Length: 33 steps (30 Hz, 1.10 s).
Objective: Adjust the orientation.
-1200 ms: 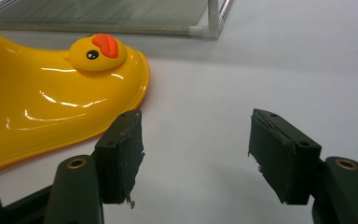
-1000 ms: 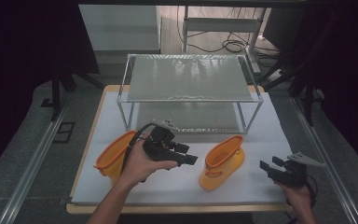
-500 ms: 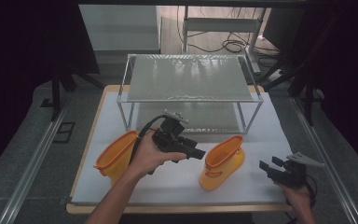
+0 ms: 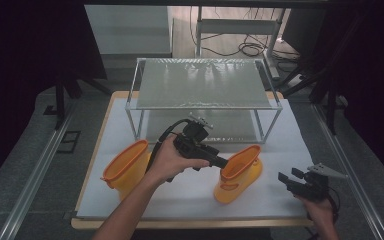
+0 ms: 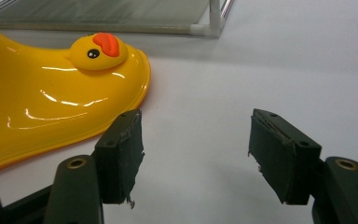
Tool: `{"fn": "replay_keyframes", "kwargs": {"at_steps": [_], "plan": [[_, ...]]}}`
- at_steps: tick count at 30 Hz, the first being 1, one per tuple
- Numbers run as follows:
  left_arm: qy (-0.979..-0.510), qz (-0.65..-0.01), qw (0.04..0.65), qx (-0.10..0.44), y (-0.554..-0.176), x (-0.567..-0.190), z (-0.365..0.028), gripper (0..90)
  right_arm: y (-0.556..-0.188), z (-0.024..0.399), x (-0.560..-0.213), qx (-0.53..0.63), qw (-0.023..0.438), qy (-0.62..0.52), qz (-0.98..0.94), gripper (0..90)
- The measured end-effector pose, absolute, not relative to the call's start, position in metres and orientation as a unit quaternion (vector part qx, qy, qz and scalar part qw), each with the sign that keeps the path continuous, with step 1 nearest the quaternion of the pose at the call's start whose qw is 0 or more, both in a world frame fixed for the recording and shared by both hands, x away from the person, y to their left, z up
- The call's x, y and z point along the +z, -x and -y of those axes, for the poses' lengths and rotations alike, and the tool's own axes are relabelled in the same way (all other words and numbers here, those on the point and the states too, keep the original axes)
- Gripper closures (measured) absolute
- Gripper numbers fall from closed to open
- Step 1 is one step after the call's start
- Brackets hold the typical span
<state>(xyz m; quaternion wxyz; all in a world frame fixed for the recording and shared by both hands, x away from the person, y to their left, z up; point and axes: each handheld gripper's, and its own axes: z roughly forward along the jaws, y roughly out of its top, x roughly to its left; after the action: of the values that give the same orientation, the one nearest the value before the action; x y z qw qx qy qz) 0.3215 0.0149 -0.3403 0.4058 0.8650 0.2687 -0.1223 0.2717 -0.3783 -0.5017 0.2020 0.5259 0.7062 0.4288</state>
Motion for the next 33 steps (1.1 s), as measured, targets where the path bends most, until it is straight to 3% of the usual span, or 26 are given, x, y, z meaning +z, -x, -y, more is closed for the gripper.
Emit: {"fn": "replay_keyframes", "kwargs": {"at_steps": [33], "plan": [[-0.902,-0.262,0.324,-0.115,-0.343,-0.343,0.038,46.8,-0.272,0.379,-0.502,0.429,0.198,-0.528,-0.705,34.3]]}}
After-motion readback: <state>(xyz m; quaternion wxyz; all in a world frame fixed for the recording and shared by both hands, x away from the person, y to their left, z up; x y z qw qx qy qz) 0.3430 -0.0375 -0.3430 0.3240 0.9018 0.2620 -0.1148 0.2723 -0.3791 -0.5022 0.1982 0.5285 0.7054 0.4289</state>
